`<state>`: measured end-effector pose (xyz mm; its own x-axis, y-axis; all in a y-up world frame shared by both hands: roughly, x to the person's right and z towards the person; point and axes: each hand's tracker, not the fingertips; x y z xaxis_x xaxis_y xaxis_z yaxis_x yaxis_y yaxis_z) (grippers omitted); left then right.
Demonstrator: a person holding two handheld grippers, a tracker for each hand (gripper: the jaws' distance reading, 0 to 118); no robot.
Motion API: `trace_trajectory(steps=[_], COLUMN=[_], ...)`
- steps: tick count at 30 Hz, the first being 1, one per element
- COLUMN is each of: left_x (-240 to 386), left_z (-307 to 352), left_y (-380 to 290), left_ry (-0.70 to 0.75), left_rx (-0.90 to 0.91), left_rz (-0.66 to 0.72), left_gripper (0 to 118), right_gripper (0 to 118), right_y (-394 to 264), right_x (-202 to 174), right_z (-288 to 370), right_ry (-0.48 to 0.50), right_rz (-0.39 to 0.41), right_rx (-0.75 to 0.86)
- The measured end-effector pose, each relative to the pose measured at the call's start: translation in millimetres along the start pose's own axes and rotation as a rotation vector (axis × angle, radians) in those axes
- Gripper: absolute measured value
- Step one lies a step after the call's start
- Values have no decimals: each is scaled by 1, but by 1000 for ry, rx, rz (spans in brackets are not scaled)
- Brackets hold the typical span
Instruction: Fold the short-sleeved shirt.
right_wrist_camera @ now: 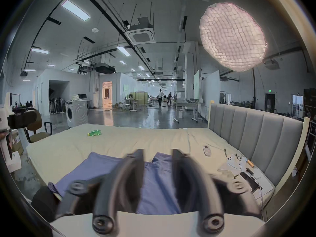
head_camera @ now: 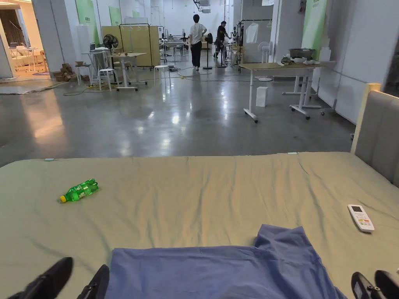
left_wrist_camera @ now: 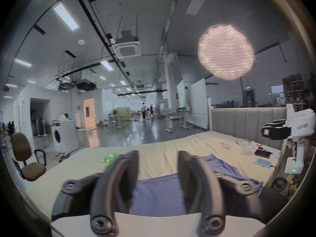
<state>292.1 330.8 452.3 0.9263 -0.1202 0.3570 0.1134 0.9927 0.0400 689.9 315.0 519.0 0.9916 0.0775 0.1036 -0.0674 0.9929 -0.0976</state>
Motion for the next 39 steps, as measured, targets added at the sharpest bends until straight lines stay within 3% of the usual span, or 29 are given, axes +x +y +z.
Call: trace_trajectory(steps=[1,3,5,6,8,10,11,13,14,17,23,34,35,36,37,38,39], left_x=[2,5,8,8,7,5,5,4,3,6,-3,-64,-68,-72,-78,-82,-88], left_z=[1,1,0,0,1,1,0,-1,-1,-2,0,5,5,6,6,3,3], left_y=[0,1,1,0,1,1,2,2,3,0,-8,-97,-104,-116,-129,-139,-152], left_ry=[-19,-34,-30,-31,-27,-27,-27,-23,-25,1,18,130,139,130,118,113,125], left_rx=[-3,-44,-76,-77,-96,-88,-86,-88,-89,-121,-152,-542,-564,-594,-654,-715,-733], left_rz=[11,20,21,28,51,64,66,61,58,-15,15,55,49,61,105,144,177], left_gripper=[6,0,0,0,0,0,0,0,0,0,0,0,2,14,36,36,44], right_gripper=[15,0,0,0,0,0,0,0,0,0,0,0,0,0,0,0,0], right_y=[-1,-3,-5,0,-3,4,0,2,1,3,-3,-34,-37,-40,-46,-45,-46], right_x=[-2,-5,-8,-8,-9,-11,-10,-9,-7,-7,-6,-3,-2,-2,-1,-2,-2], right_z=[-1,0,2,4,3,5,3,2,1,1,-1,-8,-10,-12,-14,-15,-17], right_ry=[0,25,28,24,36,20,26,22,27,27,38,48,54,70,78,73,79], right_rz=[-5,-12,-16,18,-13,86,26,37,0,-4,-11,-90,-97,-110,-160,-134,-140], right_rx=[-10,-25,-28,-1,-62,19,-46,-9,-29,-23,-42,-149,-165,-188,-251,-216,-225])
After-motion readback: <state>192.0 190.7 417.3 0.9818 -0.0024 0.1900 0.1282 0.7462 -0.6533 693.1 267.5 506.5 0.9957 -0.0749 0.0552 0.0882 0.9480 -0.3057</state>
